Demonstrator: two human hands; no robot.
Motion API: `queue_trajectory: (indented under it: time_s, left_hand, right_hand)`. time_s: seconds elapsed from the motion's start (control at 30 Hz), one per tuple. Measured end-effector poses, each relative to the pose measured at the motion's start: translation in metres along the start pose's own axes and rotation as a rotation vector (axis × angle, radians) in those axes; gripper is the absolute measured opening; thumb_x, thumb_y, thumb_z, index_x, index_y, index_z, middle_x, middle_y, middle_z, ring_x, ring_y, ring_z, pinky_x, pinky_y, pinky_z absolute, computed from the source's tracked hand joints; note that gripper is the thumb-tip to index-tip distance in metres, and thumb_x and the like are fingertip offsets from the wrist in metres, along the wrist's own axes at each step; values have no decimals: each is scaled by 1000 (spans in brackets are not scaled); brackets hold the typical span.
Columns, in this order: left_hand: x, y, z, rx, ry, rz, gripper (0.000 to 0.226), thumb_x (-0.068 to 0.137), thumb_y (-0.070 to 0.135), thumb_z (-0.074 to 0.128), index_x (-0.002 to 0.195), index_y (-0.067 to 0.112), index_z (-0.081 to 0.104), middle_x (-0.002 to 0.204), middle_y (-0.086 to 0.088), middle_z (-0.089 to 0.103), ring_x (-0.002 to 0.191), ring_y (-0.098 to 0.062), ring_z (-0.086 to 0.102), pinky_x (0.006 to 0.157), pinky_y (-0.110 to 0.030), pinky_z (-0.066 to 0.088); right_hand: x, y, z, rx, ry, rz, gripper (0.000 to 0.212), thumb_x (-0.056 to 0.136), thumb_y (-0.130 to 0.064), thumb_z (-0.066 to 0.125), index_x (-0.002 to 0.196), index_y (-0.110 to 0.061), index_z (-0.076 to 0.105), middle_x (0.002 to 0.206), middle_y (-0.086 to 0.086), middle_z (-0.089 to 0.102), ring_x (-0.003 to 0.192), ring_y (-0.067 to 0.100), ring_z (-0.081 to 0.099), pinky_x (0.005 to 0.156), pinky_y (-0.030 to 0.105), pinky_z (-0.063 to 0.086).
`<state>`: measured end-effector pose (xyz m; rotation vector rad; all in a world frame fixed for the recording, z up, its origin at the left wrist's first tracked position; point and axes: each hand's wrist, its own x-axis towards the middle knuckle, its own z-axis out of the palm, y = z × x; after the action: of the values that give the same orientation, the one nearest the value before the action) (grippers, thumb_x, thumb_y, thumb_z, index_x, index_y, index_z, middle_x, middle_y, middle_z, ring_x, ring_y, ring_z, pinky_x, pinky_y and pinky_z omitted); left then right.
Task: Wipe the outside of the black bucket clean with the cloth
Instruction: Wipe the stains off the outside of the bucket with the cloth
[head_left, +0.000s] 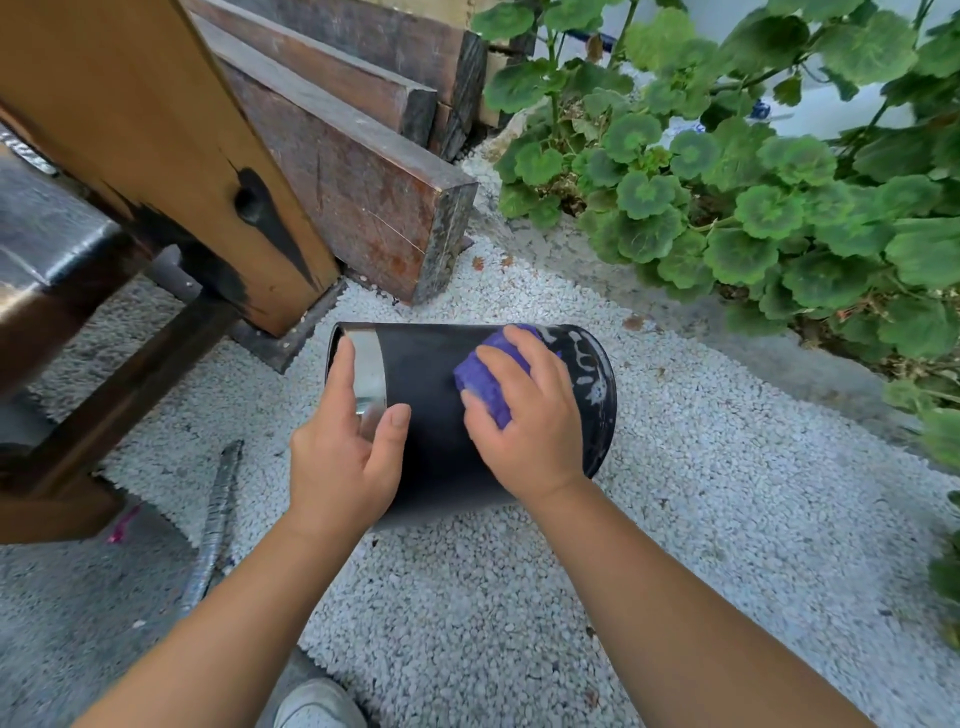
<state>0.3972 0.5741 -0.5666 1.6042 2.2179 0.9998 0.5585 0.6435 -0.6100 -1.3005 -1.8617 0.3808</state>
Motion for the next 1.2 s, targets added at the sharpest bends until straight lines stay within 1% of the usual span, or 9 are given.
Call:
queue_trajectory:
  time_s: [0.23,0.4,0.53,0.7,0.8,0.87,1.0,1.1,1.2]
  left_hand:
    - [0,4,3,-28,-6,-14,80,86,55,38,150,8,31,49,13,46,53,4,44,54,-20,22]
    - [1,4,7,-71,24,4,80,87,57,39,153,12,25,54,13,52,60,-3,52,59,-7,32]
    - [11,7,8,-169,26,-54,66,91,54,36,147,20,38,108,37,58,100,-1,52,79,-10,30]
    - [50,18,11,-294,-24,-214,33,90,51,50,108,23,48,150,-1,43,129,-7,42,94,-28,30]
    - [61,25,16,-222,-47,-249,48,94,48,53,131,19,43,148,-1,42,121,-9,43,92,-23,27]
    - [57,23,14,-152,-58,-208,64,95,49,51,147,18,31,153,0,37,135,-16,37,100,-25,26]
    - [35,12,5,-49,-76,-125,68,96,47,49,152,15,26,158,-2,31,143,-19,28,110,-29,22]
    - [18,5,-1,-7,-102,-70,71,96,44,49,154,13,22,160,-4,27,145,-20,25,112,-29,19]
    - [3,1,-8,-4,-125,-2,80,89,49,49,153,7,24,158,-10,31,143,-24,30,113,-29,22]
  right_hand:
    - [-3,21,-21,-35,-27,191,40,85,-33,58,117,-11,67,135,12,54,119,32,53,105,29,35]
    - [-4,31,-29,2,-68,247,39,85,-25,62,121,-10,65,140,12,49,127,31,47,106,33,35]
    - [-3,39,-33,20,-65,308,37,88,-19,65,124,-12,63,143,7,46,129,28,45,106,34,37]
    - [0,41,-38,17,-80,309,38,87,-19,68,124,-13,63,140,4,48,128,24,45,102,27,33]
    - [11,39,-42,65,-91,310,39,84,-19,69,122,-18,64,135,-1,52,121,7,46,99,11,29]
    - [27,34,-48,242,45,405,40,82,-19,69,121,-27,62,129,-7,56,111,-5,49,93,1,32]
    - [68,21,-66,786,388,708,41,78,-24,67,114,-37,51,113,-2,64,89,4,67,78,23,54]
    - [81,11,-69,881,322,674,25,75,-24,68,98,-31,59,91,-5,68,78,13,66,70,38,56]
    - [72,-11,-54,724,147,618,18,71,-27,69,88,-32,64,84,-14,68,77,5,63,70,29,52]
